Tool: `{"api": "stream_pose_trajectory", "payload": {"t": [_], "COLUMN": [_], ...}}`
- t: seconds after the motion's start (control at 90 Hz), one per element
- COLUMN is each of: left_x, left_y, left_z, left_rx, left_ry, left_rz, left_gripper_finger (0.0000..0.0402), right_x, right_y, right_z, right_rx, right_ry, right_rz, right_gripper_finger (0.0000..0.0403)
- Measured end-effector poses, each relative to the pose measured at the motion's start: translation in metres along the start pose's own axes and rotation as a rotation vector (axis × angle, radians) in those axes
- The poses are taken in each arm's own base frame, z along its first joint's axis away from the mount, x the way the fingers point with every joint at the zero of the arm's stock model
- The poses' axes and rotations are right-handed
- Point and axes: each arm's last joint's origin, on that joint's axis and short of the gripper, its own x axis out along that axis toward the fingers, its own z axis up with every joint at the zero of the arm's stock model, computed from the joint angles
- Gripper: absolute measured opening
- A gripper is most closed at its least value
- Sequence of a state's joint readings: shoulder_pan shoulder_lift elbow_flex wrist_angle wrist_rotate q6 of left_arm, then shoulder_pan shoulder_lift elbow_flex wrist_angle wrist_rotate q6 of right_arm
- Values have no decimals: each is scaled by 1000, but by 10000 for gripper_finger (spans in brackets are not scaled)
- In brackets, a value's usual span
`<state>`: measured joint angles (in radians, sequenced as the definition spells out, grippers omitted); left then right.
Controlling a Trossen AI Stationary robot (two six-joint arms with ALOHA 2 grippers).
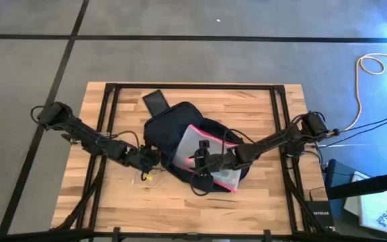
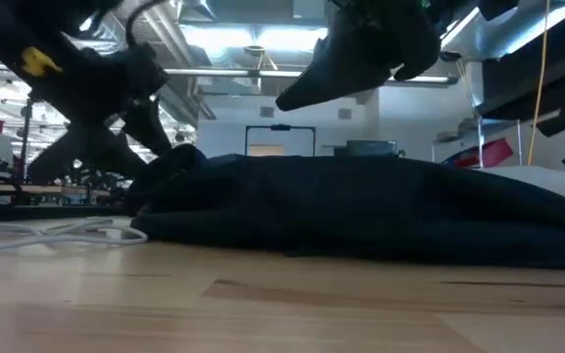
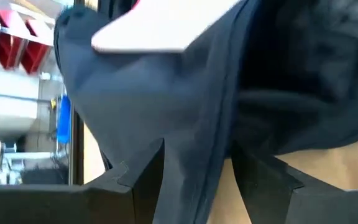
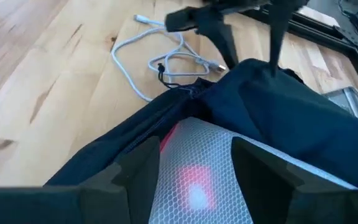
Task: Unpack backpack
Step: Put the transparent zip bag into the blue backpack
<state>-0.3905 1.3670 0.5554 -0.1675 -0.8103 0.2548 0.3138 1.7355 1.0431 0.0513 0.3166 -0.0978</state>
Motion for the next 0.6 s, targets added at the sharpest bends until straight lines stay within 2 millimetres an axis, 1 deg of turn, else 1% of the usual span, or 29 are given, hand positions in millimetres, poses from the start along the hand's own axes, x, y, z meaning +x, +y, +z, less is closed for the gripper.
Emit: {"api": "stream_pose_trajectory", "payload": {"t": [0.111,0.256,0.333,0.433,0.6], "left_x": [6,11,11,8,2], "left_y": [2,8,9,10,11], "left_z": [-7,-7,-5,-1,5], "left_rx": [-39,-78,-84,-128,-141], "left_ry": [30,28,18,5,-3], "left_rz": [5,66,95,143,222], "left_gripper_finger": [172,171,160,124,42], "right_x": [1,1,4,8,13], "right_y": [-4,-17,-25,-37,-59], "right_z": [-1,-6,-7,-9,-17], "right_rx": [-4,-9,16,86,136], "right_ry": [11,78,83,76,118], "right_rz": [-56,-300,-310,-261,-280], "right_gripper_finger": [181,181,181,181,181]}}
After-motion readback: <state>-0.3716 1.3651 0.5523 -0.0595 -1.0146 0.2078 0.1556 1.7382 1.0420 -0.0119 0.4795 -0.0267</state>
